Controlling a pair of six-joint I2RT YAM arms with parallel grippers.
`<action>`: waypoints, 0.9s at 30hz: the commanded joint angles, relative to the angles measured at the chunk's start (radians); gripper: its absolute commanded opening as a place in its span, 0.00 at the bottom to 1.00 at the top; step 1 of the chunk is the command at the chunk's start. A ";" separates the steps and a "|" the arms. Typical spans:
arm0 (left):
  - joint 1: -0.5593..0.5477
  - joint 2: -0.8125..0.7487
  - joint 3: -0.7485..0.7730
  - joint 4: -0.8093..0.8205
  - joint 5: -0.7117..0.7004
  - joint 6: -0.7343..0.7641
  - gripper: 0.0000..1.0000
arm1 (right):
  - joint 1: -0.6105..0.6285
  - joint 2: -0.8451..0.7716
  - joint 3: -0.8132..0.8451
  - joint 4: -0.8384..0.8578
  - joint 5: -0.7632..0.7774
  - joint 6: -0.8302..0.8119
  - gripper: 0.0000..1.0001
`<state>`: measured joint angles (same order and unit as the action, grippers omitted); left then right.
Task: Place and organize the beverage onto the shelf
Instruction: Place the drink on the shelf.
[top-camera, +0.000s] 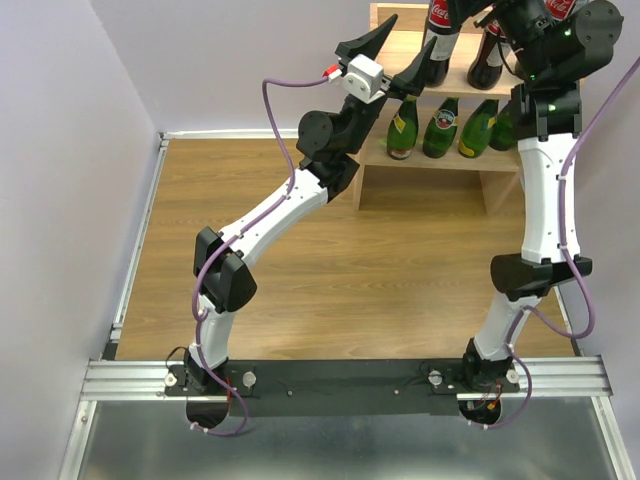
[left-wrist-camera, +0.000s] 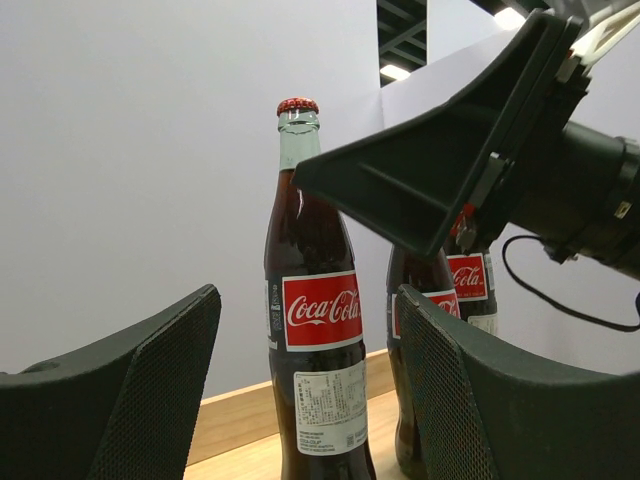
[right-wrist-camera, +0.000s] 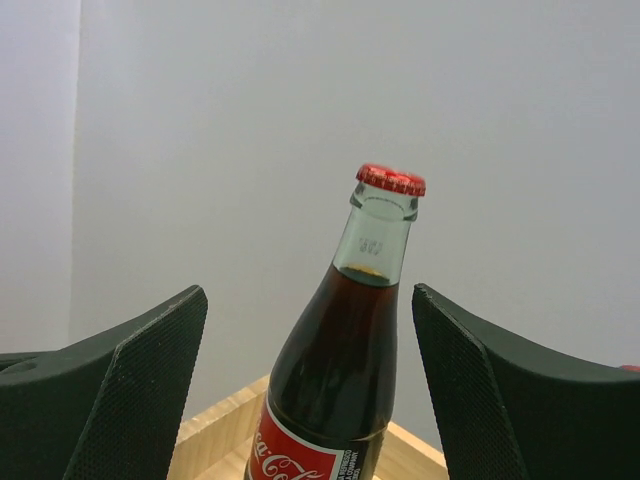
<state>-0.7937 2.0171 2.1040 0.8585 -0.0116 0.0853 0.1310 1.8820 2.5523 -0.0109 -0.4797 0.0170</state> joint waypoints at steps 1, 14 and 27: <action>-0.006 -0.034 -0.002 0.016 -0.011 -0.001 0.79 | 0.005 -0.037 0.043 -0.026 0.038 -0.017 0.89; -0.006 -0.073 -0.045 0.014 -0.025 0.016 0.79 | 0.004 -0.076 0.083 -0.078 0.024 -0.034 0.89; -0.004 -0.296 -0.234 -0.103 -0.025 0.018 0.79 | 0.004 -0.326 -0.009 -0.317 0.039 -0.143 1.00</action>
<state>-0.7940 1.8484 1.9377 0.8383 -0.0120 0.0967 0.1310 1.6810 2.5977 -0.1871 -0.4580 -0.0433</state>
